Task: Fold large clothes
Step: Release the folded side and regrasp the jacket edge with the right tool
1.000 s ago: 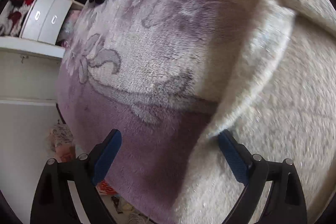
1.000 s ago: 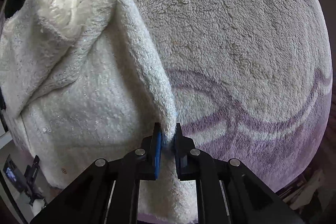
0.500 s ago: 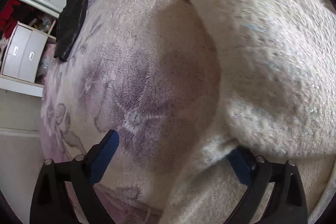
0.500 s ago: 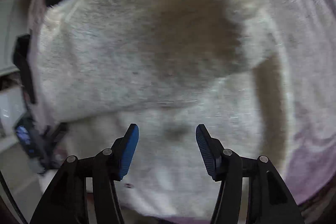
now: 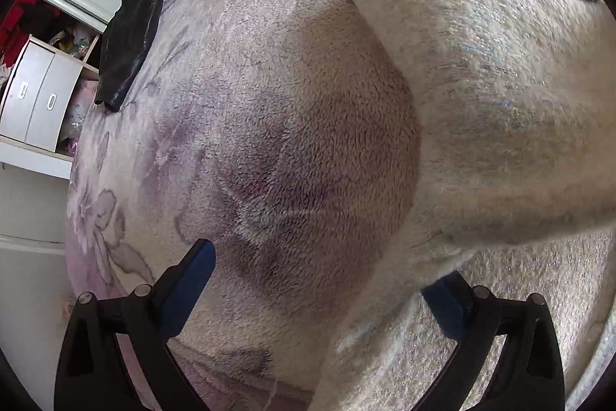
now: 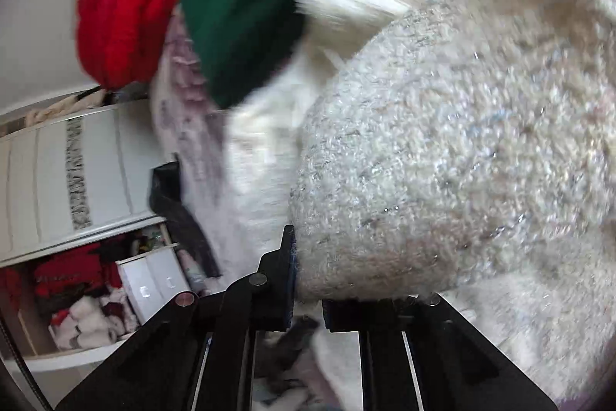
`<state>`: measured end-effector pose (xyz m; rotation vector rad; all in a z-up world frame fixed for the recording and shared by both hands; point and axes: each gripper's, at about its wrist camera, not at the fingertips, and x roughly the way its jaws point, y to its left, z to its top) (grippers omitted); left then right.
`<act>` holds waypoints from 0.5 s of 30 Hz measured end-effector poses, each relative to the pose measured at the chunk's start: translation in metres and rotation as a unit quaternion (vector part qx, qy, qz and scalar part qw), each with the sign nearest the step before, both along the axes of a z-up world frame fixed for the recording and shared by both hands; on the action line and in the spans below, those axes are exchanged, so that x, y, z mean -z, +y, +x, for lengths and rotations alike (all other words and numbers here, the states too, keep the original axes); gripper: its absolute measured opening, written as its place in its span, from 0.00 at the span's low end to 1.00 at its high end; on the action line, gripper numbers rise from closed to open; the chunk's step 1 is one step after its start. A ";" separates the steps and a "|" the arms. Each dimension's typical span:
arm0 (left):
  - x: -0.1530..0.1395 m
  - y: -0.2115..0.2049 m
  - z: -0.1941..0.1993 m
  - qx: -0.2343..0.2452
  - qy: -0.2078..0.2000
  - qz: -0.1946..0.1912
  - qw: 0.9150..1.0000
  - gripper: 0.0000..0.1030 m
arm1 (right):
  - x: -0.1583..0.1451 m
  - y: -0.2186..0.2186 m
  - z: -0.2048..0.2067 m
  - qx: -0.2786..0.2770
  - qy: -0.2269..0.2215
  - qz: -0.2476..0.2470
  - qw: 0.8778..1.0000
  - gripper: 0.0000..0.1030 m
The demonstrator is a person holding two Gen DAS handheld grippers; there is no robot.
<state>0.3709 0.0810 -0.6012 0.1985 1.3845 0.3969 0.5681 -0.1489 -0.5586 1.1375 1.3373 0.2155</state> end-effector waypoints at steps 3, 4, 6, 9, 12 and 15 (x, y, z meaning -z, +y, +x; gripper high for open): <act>-0.001 0.005 -0.002 -0.014 -0.007 -0.009 1.000 1.00 | -0.023 0.011 0.014 -0.020 -0.017 0.018 0.999 0.10; -0.002 0.008 -0.003 -0.022 -0.011 -0.014 1.000 1.00 | -0.041 -0.003 0.011 -0.030 -0.023 0.009 0.999 0.10; 0.001 0.016 -0.004 -0.040 -0.010 -0.030 0.999 1.00 | -0.041 0.002 0.014 -0.054 -0.020 -0.028 0.998 0.10; 0.001 0.022 -0.006 -0.057 -0.007 -0.054 0.997 1.00 | 0.000 -0.011 0.012 -0.133 0.024 -0.145 0.980 0.11; -0.004 0.018 -0.008 -0.042 -0.004 -0.042 0.998 1.00 | 0.049 -0.039 -0.010 -0.183 0.107 -0.174 0.962 0.36; -0.006 0.020 -0.011 -0.041 -0.003 -0.046 0.998 1.00 | 0.063 -0.092 -0.047 -0.160 0.142 -0.176 0.961 0.46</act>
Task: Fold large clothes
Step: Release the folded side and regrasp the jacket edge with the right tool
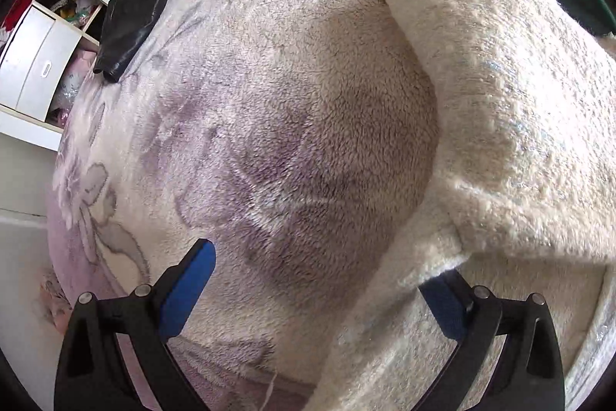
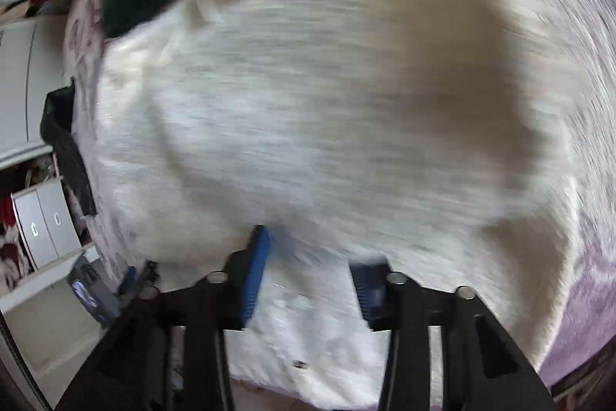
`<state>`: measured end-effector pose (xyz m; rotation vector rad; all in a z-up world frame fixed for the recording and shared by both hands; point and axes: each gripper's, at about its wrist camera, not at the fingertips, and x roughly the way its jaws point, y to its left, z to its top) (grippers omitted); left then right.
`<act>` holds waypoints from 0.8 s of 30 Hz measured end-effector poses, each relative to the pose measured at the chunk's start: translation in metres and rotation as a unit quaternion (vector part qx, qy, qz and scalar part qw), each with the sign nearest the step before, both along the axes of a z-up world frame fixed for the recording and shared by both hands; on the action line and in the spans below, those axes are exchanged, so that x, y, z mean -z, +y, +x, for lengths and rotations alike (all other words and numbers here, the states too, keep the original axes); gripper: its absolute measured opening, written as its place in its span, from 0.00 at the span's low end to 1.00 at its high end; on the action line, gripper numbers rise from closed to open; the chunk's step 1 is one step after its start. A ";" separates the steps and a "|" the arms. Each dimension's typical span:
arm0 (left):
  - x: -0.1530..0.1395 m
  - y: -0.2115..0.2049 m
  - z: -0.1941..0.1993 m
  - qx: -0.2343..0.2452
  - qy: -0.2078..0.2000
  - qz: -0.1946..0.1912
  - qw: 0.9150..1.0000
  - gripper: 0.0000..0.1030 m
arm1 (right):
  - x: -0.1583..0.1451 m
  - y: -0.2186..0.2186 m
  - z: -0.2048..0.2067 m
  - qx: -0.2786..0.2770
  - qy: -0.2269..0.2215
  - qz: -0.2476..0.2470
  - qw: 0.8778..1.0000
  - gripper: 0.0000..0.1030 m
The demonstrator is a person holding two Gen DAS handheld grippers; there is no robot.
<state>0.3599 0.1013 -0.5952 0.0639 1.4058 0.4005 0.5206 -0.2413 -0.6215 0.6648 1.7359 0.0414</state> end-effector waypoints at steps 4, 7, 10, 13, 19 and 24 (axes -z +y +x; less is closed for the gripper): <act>-0.002 0.004 -0.005 -0.002 0.006 -0.009 1.000 1.00 | 0.009 -0.078 -0.050 0.081 -0.014 0.027 0.996 0.48; -0.007 0.000 -0.011 0.005 0.011 0.001 1.000 1.00 | -0.002 -0.127 -0.075 0.164 -0.043 0.040 0.985 0.56; -0.015 -0.002 -0.021 0.010 0.011 0.012 1.000 1.00 | 0.000 -0.137 -0.062 0.209 -0.065 0.073 0.973 0.56; -0.019 -0.003 -0.028 0.016 0.013 0.028 0.999 1.00 | -0.001 -0.125 -0.027 0.200 -0.106 0.104 0.969 0.56; -0.027 -0.005 -0.040 0.022 0.010 0.050 0.998 1.00 | 0.000 -0.076 0.043 0.096 -0.119 -0.061 0.986 0.10; -0.054 -0.011 -0.057 0.025 -0.008 0.094 0.995 1.00 | -0.026 -0.078 0.039 0.027 -0.095 -0.062 0.993 0.25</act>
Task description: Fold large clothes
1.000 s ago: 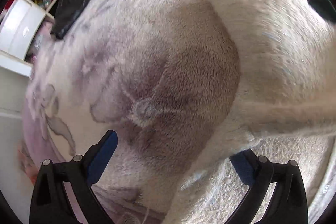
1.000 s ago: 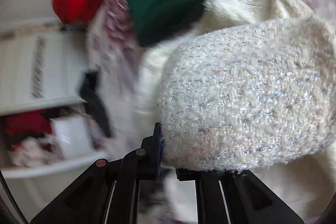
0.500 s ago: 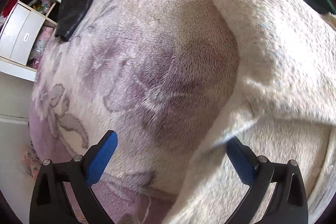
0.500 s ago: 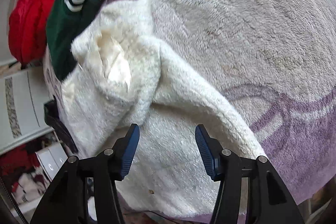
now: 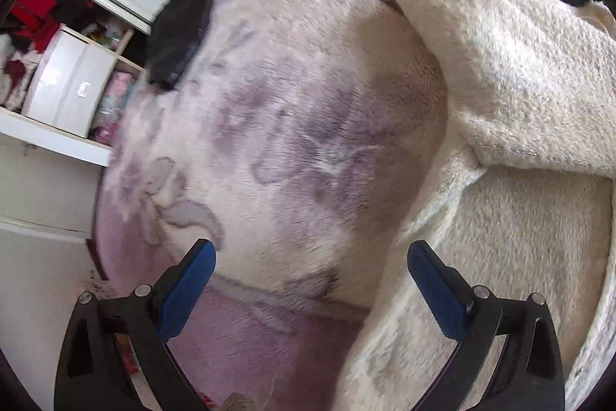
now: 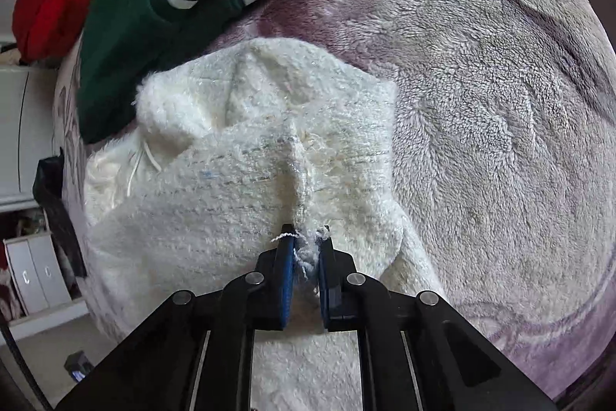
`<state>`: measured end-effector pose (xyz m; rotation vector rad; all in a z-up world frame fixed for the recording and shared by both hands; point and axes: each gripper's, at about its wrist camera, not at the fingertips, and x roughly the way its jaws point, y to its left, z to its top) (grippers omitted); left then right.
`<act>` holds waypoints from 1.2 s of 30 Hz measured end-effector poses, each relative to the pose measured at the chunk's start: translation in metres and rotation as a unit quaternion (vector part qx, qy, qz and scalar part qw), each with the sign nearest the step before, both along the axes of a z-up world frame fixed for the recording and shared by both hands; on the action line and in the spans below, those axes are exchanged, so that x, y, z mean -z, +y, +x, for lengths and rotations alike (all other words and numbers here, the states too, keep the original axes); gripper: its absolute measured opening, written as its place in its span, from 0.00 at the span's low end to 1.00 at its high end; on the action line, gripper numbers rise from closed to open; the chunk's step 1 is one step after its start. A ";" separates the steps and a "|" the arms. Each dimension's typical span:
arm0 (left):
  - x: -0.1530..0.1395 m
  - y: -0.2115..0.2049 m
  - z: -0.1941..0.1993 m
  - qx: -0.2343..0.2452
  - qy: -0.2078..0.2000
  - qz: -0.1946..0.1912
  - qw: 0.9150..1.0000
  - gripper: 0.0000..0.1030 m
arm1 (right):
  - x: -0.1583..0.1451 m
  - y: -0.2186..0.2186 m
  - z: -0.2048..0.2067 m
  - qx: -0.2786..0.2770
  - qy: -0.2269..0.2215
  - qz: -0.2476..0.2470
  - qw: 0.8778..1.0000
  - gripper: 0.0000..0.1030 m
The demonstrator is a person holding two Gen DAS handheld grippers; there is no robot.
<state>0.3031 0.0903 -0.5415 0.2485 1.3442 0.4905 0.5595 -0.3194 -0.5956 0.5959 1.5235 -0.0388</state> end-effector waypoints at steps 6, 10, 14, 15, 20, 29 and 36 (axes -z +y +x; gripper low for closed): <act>-0.034 -0.015 -0.026 -0.015 -0.014 0.005 1.000 1.00 | -0.013 -0.024 -0.102 -0.062 0.086 -0.037 0.994 0.62; -0.046 -0.043 -0.046 -0.022 -0.014 0.009 1.000 1.00 | 0.037 -0.041 -0.180 -0.078 0.166 -0.049 0.982 0.41; -0.045 -0.093 -0.061 -0.005 -0.009 0.058 0.998 1.00 | 0.089 -0.058 -0.223 -0.095 0.203 -0.044 0.973 0.26; -0.044 -0.107 -0.064 0.001 -0.006 0.071 0.997 1.00 | 0.092 -0.061 -0.224 -0.100 0.203 -0.033 0.973 0.26; -0.044 -0.222 -0.090 0.038 0.016 0.133 0.990 1.00 | 0.063 -0.078 -0.208 -0.186 0.178 -0.024 0.966 0.53; -0.008 -0.446 -0.123 0.159 0.068 0.136 0.976 1.00 | 0.001 -0.189 -0.201 -0.267 0.098 -0.124 0.951 0.71; 0.040 -0.539 -0.138 0.181 0.096 0.129 0.970 1.00 | 0.035 -0.286 -0.176 -0.194 0.150 -0.161 0.956 0.71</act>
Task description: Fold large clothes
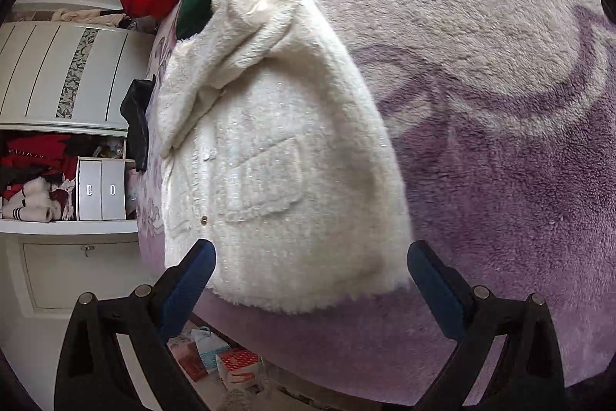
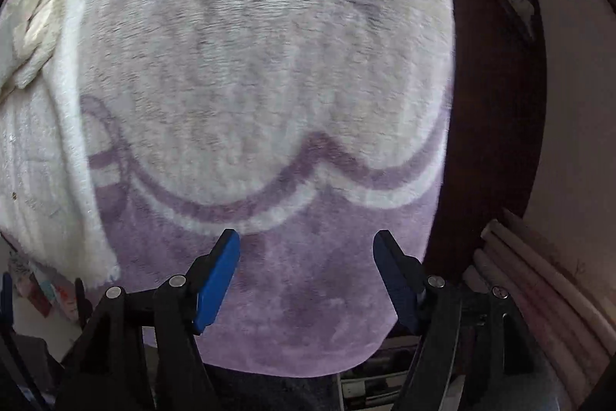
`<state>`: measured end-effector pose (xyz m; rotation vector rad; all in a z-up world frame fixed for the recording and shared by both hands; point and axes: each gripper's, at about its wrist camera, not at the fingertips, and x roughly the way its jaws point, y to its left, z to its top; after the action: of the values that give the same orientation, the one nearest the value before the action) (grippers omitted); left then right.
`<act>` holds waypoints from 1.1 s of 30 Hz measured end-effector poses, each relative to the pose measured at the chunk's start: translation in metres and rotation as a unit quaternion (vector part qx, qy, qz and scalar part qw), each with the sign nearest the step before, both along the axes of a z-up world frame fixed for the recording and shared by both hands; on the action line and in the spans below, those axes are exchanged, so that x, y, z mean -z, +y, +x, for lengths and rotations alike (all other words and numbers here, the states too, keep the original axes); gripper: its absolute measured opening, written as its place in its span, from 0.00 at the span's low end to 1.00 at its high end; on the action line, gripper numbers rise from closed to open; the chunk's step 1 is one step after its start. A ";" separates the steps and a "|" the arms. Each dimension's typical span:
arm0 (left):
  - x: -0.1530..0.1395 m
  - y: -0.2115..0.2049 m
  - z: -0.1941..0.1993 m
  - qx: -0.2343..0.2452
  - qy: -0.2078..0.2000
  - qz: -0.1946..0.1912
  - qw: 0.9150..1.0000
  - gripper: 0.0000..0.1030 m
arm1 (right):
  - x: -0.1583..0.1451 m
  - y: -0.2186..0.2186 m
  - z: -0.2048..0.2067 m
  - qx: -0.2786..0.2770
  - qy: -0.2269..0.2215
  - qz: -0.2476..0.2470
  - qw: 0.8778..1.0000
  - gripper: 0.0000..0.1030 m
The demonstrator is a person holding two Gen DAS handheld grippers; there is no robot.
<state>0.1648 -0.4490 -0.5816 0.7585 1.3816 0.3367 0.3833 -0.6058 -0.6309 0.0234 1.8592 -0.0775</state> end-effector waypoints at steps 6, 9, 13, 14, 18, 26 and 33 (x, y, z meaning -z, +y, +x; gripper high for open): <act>0.055 0.001 0.011 -0.031 0.001 0.083 0.996 1.00 | 0.007 -0.049 0.031 0.056 -0.003 0.005 0.998 0.71; 0.062 0.024 0.022 -0.061 -0.022 0.113 0.992 1.00 | 0.008 -0.050 0.053 0.054 -0.012 0.019 0.998 0.71; 0.059 0.038 0.034 -0.078 -0.032 0.122 0.989 1.00 | 0.023 -0.024 0.081 0.035 -0.025 0.039 0.998 0.71; 0.058 0.041 0.037 -0.081 -0.033 0.120 0.989 0.98 | 0.015 -0.018 0.089 0.031 -0.029 0.051 0.998 0.71; 0.042 0.054 0.044 -0.094 -0.055 0.085 0.990 0.38 | 0.028 0.014 0.122 0.041 -0.043 0.188 0.980 0.71; -0.002 0.079 0.049 -0.099 -0.072 0.007 0.992 0.13 | 0.061 0.108 0.201 0.057 -0.042 0.449 0.891 0.95; -0.020 0.099 0.054 -0.098 -0.082 -0.014 0.992 0.13 | 0.113 0.208 0.219 0.048 0.031 0.475 0.878 0.96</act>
<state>0.2188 -0.3499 -0.5617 0.5597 1.3044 0.5208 0.6024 -0.3979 -0.7436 0.7993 1.7882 0.7816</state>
